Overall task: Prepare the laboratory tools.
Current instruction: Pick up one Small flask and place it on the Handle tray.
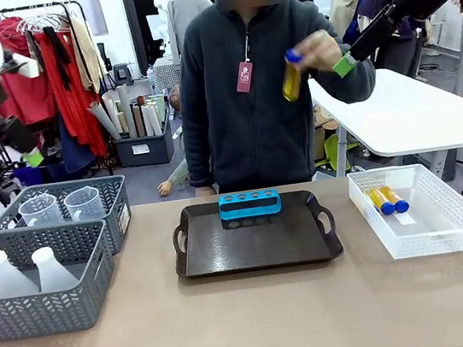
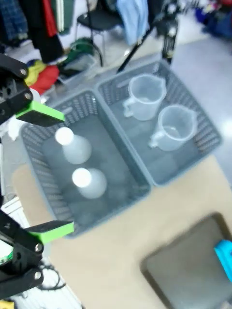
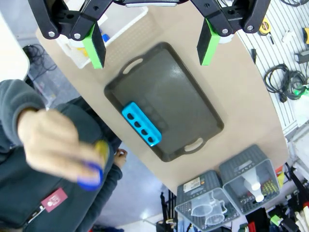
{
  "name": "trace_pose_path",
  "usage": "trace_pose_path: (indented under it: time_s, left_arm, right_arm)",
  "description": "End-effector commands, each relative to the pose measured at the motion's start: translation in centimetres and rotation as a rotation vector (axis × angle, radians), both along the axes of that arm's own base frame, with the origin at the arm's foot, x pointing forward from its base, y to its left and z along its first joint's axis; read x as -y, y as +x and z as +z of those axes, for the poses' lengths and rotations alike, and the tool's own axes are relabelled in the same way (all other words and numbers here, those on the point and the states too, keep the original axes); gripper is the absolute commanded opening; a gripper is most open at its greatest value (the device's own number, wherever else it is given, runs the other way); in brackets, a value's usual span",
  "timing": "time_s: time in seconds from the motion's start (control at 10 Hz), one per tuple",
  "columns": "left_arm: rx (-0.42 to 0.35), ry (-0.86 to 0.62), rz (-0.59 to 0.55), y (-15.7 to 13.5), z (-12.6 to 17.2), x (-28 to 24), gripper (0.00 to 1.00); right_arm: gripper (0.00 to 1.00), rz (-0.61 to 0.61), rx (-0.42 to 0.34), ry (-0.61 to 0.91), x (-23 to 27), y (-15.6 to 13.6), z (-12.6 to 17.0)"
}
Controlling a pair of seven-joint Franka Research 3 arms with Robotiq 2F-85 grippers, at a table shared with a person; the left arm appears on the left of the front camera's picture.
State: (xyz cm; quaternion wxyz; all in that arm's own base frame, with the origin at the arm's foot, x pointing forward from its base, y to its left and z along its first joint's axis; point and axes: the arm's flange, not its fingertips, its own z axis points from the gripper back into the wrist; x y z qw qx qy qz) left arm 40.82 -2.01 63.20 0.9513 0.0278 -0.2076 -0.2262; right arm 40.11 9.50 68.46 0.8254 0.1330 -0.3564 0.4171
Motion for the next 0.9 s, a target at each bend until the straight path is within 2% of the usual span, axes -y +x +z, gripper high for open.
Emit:
trace_pose_path:
  time_s: [0.0, 0.1, 0.2, 0.7, 0.8]
  left_arm:
    - [-0.018, -0.014, 0.056, -0.1, -0.6, -1.1, 1.0]
    - [0.01, -0.049, 0.072, 0.3, -0.9, -0.8, 1.0]
    - [-0.012, -0.008, 0.026, 0.0, -0.6, -1.4, 1.0]
    - [-0.013, -0.017, 0.03, 0.2, -0.7, -1.2, 1.0]
    - [-0.057, 0.001, -0.011, 1.5, -1.5, -2.4, 1.0]
  right_arm:
    - [1.0, 0.002, 0.002, 0.001, 0.0, -0.1, 0.1]
    - [1.0, 0.002, 0.002, 0.001, 0.0, -0.1, 0.1]
    - [1.0, 0.002, 0.002, 0.001, 0.0, -0.1, 0.1]
    - [1.0, 0.002, 0.002, 0.001, 0.0, -0.1, 0.1]
    - [1.0, 0.002, 0.002, 0.001, 0.0, -0.1, 0.1]
